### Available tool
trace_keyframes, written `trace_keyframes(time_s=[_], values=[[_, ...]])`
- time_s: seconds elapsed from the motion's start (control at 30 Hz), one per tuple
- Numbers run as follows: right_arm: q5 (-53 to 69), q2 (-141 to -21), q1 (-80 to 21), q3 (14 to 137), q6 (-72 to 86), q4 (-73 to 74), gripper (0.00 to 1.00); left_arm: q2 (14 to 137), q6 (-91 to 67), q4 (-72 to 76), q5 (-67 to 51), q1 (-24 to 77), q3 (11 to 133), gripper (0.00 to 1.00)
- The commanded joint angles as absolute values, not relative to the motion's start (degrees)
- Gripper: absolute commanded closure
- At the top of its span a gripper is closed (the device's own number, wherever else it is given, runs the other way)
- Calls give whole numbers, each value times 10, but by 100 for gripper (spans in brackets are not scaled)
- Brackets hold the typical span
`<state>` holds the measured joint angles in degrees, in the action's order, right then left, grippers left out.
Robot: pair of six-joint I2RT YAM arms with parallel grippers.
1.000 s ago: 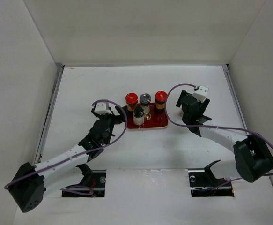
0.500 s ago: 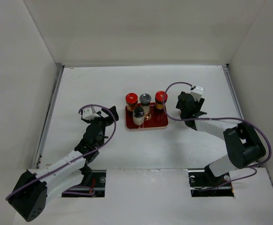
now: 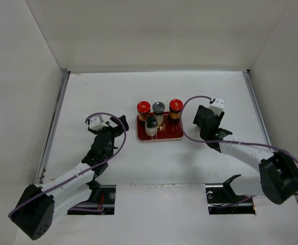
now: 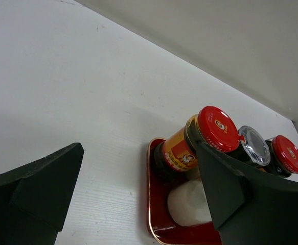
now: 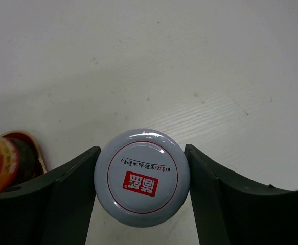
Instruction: Organize the condiment bottles
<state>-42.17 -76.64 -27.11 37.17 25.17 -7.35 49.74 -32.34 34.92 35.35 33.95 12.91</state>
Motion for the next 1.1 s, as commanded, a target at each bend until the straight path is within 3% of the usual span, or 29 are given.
trace_keyframes(time_s=[0.0,0.2,0.77,0.83,1.03,1.07], values=[[-446,-682,-321,368,246,-109,48,497,-333,381,353,329,120,4],[-428,-667,-415,385,250,-128,48,514,-341,385,389,319,116,0],[-374,-872,-493,456,209,-296,44,555,-351,383,426,296,115,0],[-374,-882,-500,461,206,-294,36,567,-351,385,425,293,119,0],[-403,-840,-508,442,181,-294,0,567,-350,388,420,291,120,0],[-403,-825,-508,435,177,-297,0,569,-350,389,420,290,122,0]])
